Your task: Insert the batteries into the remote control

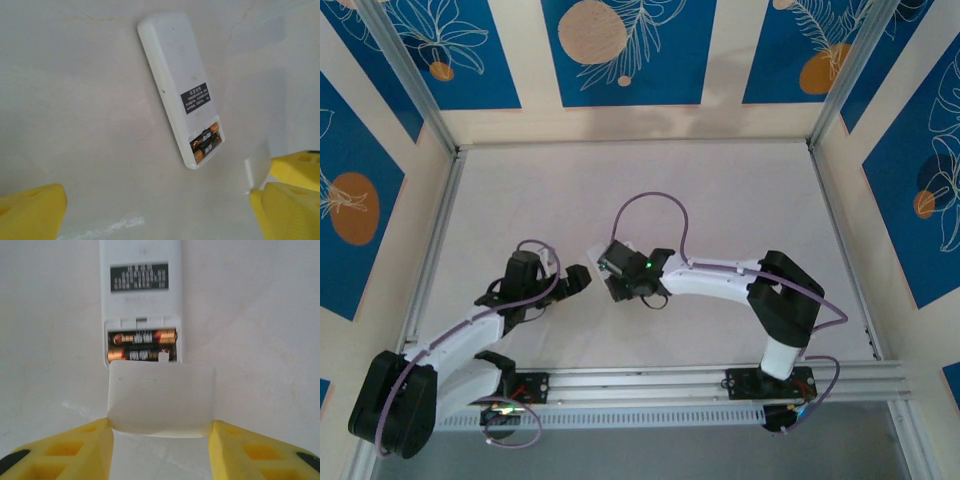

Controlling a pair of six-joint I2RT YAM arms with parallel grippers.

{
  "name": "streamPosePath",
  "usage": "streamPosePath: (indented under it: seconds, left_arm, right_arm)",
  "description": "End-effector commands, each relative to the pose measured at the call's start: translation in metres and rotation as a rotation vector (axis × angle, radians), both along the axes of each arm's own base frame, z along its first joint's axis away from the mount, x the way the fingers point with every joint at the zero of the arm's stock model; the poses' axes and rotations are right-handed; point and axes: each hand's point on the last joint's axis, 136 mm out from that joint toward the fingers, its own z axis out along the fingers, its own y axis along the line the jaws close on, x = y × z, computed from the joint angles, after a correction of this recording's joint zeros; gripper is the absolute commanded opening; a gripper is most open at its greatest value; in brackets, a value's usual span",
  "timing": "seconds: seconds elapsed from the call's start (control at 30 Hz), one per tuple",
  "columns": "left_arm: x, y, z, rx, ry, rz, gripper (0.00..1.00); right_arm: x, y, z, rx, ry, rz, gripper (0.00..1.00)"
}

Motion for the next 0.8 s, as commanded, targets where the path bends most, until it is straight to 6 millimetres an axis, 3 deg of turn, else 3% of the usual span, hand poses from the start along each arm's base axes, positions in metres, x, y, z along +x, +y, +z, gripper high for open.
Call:
streamPosePath:
  seconds: [0.0, 0.47, 0.77]
  left_arm:
    - [0.001, 0.013, -0.003, 0.032, 0.016, 0.055, 1.0]
    - [0.001, 0.03, 0.011, 0.047, 0.004, 0.116, 1.0]
    - [0.0, 0.032, 0.009, 0.04, 0.009, 0.118, 1.0]
  right_arm:
    - [0.006, 0.01, 0.005, 0.006, 0.012, 0.033, 0.51]
    - [0.011, 0.02, -0.017, -0.044, 0.095, 0.016, 0.51]
    - [0.009, 0.02, -0.024, -0.067, 0.118, 0.012, 0.5]
